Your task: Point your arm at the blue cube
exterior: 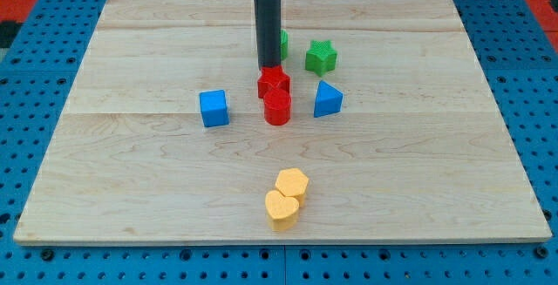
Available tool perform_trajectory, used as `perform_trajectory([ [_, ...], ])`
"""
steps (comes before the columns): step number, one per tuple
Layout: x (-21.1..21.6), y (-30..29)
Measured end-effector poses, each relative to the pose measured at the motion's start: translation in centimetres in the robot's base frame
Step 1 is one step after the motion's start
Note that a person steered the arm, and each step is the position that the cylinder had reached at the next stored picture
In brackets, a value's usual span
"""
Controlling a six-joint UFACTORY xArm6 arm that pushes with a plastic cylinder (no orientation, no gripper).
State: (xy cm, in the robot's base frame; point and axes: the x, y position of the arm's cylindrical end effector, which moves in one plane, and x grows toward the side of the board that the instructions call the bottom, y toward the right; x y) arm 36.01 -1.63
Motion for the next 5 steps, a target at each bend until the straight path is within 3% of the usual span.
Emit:
perform_trajectory([
  [2,-1.9,-3.2],
  [5,1.7,-15.6],
])
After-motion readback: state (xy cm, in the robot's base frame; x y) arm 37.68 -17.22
